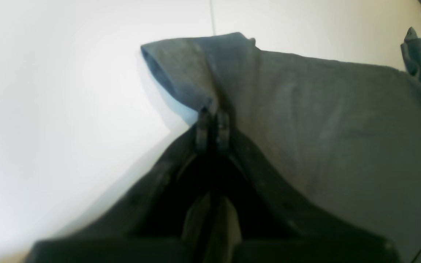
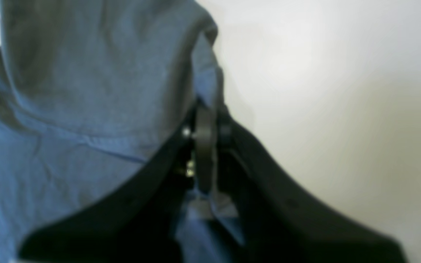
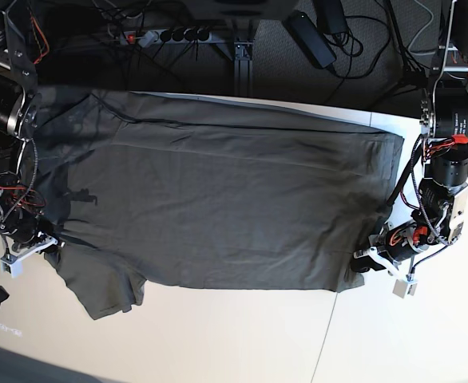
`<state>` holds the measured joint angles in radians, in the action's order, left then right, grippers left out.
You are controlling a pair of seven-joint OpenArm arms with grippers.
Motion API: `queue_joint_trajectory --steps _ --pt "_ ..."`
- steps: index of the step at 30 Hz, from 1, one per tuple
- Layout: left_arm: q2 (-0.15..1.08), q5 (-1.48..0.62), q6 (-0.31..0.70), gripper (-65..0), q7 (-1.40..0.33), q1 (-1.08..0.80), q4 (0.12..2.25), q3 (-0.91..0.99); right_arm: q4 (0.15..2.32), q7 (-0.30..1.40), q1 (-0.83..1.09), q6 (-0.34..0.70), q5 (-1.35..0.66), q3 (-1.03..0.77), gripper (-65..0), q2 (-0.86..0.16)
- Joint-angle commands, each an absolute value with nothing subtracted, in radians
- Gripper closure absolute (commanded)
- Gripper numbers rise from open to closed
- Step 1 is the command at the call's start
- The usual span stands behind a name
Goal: Fold the T-shirt properly
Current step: 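Grasp the opposite edge of the shirt with both grippers, then fold the grasped edge over the first fold with both grippers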
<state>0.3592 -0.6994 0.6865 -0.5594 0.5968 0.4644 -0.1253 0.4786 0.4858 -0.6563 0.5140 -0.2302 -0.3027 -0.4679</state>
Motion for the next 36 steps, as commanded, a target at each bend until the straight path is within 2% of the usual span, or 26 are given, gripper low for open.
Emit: queue_joint_trajectory --steps 1,5,10,17,24,34,35,36 --pt "0.369 -0.670 0.698 0.0 -0.599 0.616 0.464 -0.131 0.512 0.472 -0.684 0.580 -0.244 -0.303 0.0 -0.484" --pt "0.384 -0.808 0.698 0.0 -0.729 0.631 0.503 -0.131 0.569 0.562 -0.679 0.581 -0.283 -0.303 0.0 -0.488" --pt "0.443 -0.966 0.698 0.0 -0.878 0.587 0.678 -0.131 0.697 0.694 -0.605 0.585 -0.447 -0.303 0.0 -0.537" --pt "0.563 -1.065 0.698 0.0 -0.912 0.471 0.923 -0.133 0.900 0.735 -0.437 0.588 -0.590 -0.303 0.0 -0.631" --pt "0.642 -1.092 0.698 0.0 -0.925 0.320 1.159 -0.133 1.001 0.766 -0.302 0.588 -0.690 -0.304 0.0 -0.708" --pt "0.648 -1.086 0.698 0.0 -0.921 0.206 1.211 -0.133 1.013 0.775 -0.184 0.587 -0.696 -0.305 0.0 -0.728" --pt "0.646 -1.084 0.698 0.0 -0.916 0.202 1.212 -0.133 1.011 0.774 -0.179 0.587 -0.694 -0.305 -7.9 -0.729" --pt "0.644 -1.084 0.698 0.0 -0.916 0.201 1.211 -0.133 1.011 0.773 -0.178 0.583 -0.692 -0.305 -19.9 -0.729"
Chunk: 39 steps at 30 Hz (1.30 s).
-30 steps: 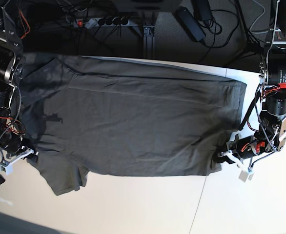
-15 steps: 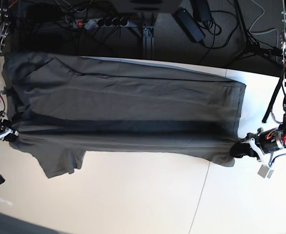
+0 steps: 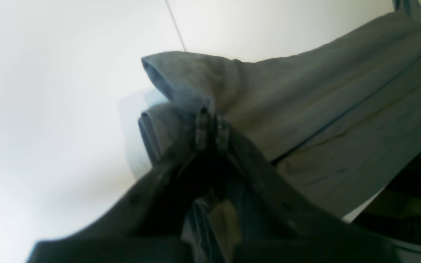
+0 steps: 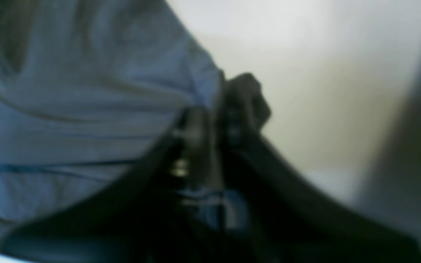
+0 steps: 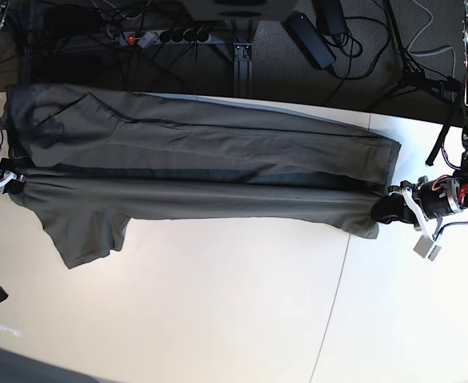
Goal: Fold the T-shirt properly
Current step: 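Fold the grasped edge over the first fold with both grippers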
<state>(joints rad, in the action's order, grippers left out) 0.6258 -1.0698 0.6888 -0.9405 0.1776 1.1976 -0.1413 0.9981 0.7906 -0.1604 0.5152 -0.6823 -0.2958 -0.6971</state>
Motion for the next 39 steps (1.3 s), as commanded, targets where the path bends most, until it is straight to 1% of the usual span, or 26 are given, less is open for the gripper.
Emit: queue_joint_trajectory --steps 1,2,3,4,9,12,16,19,22,25,30,35,39 --pt "0.641 -1.084 0.698 0.0 -0.916 0.201 1.212 -0.133 1.011 0.766 -0.174 0.580 -0.692 -0.306 -30.8 -0.729" --pt "0.637 -1.083 0.698 0.0 -0.917 0.202 1.212 -0.133 1.011 0.763 -0.174 0.580 -0.693 -0.306 -38.6 -0.729" --pt "0.633 -1.080 0.698 0.0 -0.917 0.202 1.212 -0.133 1.013 0.763 -0.174 0.580 -0.693 -0.309 -42.4 -0.730" --pt "0.629 -1.076 0.698 0.0 -0.917 0.202 1.212 -0.133 1.018 0.763 -0.175 0.580 -0.693 -0.317 -42.9 -0.731" --pt "0.626 -1.055 0.698 0.0 -0.917 0.201 1.212 -0.133 1.122 0.751 -0.187 0.580 -0.741 -0.443 -42.8 -0.715" --pt "0.623 -1.057 0.698 0.0 -0.917 0.201 1.212 -0.133 1.131 0.752 -0.247 0.581 -0.729 -0.439 -42.8 -0.709" --pt "0.611 -1.056 0.698 0.0 -0.917 0.201 1.212 -0.133 1.033 0.743 -0.356 0.580 -0.675 -0.365 -42.8 -0.673" --pt "0.608 -1.057 0.698 0.0 -0.917 0.202 1.212 -0.133 0.921 0.684 -0.428 0.580 -0.595 -0.297 -42.8 -0.629" --pt "0.607 -1.057 0.698 0.0 -0.918 0.201 1.212 -0.133 0.808 0.632 -0.477 0.580 -0.556 -0.256 -42.8 -0.594" --pt "0.607 -1.057 0.698 0.0 -0.917 0.202 1.212 -0.133 0.725 0.622 -0.504 0.580 -0.535 -0.240 -42.8 -0.560" --pt "0.607 -1.058 0.698 0.0 -0.917 0.201 1.212 -0.133 0.667 0.596 -0.504 0.580 -0.488 -0.239 -42.8 -0.500" --pt "0.607 -1.058 0.698 0.0 -0.917 0.202 1.212 -0.133 0.660 0.608 -0.506 0.582 -0.471 -0.228 -42.8 -0.445" --pt "0.607 -1.053 0.698 0.0 -0.917 0.202 1.212 -0.133 0.662 0.631 -0.506 0.582 -0.471 -0.186 -42.4 -0.416"
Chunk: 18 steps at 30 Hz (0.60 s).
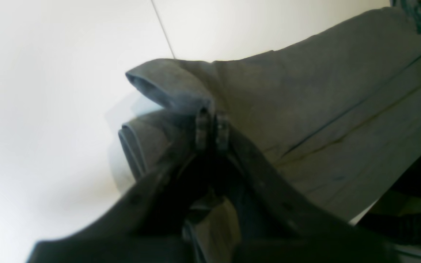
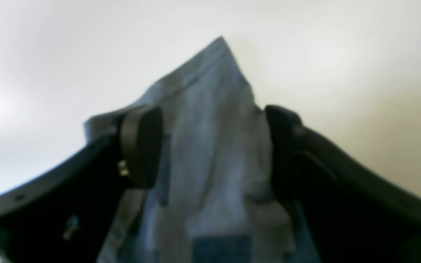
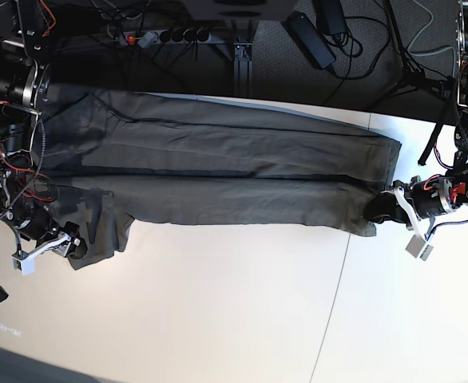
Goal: Fold the T-shirt properly
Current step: 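Fold the grasped edge over the first fold with both grippers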
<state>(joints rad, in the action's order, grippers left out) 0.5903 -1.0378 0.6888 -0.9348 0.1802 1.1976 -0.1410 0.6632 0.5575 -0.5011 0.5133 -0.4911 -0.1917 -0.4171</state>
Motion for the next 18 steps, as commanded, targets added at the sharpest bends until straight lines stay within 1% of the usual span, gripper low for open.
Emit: queue_joint_trajectory --steps 1,2,3,5,6,12,14,16,18 --pt "0.607 -1.054 0.698 0.0 -0.917 0.202 1.212 -0.133 0.662 0.638 -0.506 0.581 -0.471 -0.171 -41.1 -0.413" --pt "0.607 -1.054 0.698 0.0 -0.917 0.202 1.212 -0.133 0.662 0.637 -0.506 0.581 -0.471 -0.155 -36.7 -0.412" --pt "0.607 -1.054 0.698 0.0 -0.917 0.202 1.212 -0.133 0.662 0.636 -0.504 0.581 -0.471 -0.142 -28.6 -0.413" --pt "0.607 -1.054 0.698 0.0 -0.917 0.202 1.212 -0.133 0.662 0.632 -0.504 0.580 -0.471 -0.135 -5.7 -0.413" --pt "0.607 -1.054 0.698 0.0 -0.916 0.202 1.212 -0.133 0.662 0.632 -0.504 0.581 -0.471 -0.135 0.0 -0.413" --pt "0.607 -1.061 0.698 0.0 -0.909 0.211 1.219 -0.133 0.720 0.641 -0.503 0.583 -0.472 -0.136 0.0 -0.424" --pt "0.611 -1.083 0.698 0.0 -0.962 0.213 1.254 -0.133 0.773 0.685 -0.499 0.585 -0.496 -0.136 0.0 -0.432" --pt "0.620 -1.121 0.698 0.0 -1.044 0.207 1.310 -0.133 0.847 0.752 -0.481 0.584 -0.562 -0.136 0.0 -0.449" --pt "0.641 -1.156 0.698 0.0 -1.075 0.188 1.375 -0.133 0.940 0.808 -0.442 0.584 -0.640 -0.136 0.0 -0.474"
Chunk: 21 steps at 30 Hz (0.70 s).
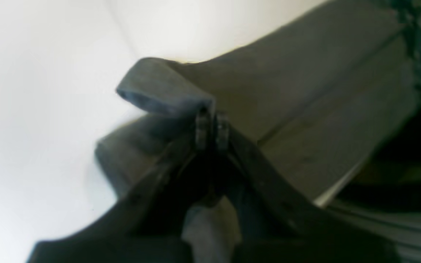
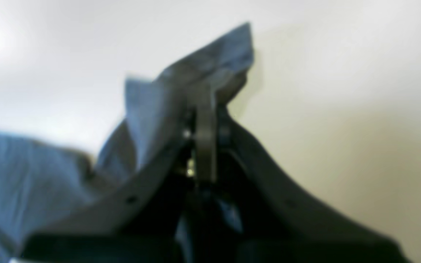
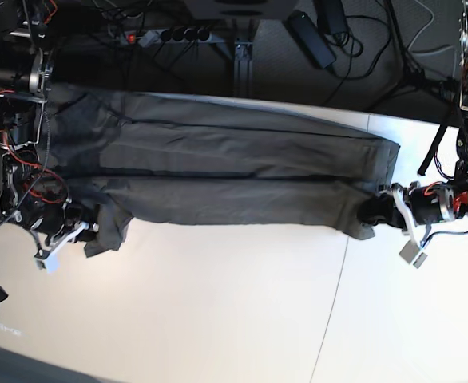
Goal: Fold the T-shirt properly
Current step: 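Fold the grasped edge over the first fold with both grippers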
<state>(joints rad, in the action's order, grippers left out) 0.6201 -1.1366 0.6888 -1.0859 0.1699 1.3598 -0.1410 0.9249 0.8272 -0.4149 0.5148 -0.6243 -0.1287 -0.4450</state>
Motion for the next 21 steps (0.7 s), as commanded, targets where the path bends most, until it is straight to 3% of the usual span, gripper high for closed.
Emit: queue_joint_trajectory --steps 1,12,21 --pt "0.657 -1.162 0.698 0.0 -1.070 0.176 1.404 -0.133 0.990 0.823 -0.415 0.584 -0.663 -0.137 0.0 -0.488" --pt "0.729 -1.193 0.698 0.0 -1.069 0.100 1.494 -0.132 1.391 0.856 -0.065 0.584 -0.703 -0.281 0.0 -0.599" --pt "0.729 -1.193 0.698 0.0 -1.082 0.097 1.494 -0.133 1.578 0.884 0.193 0.584 -0.751 -0.464 0.0 -0.612"
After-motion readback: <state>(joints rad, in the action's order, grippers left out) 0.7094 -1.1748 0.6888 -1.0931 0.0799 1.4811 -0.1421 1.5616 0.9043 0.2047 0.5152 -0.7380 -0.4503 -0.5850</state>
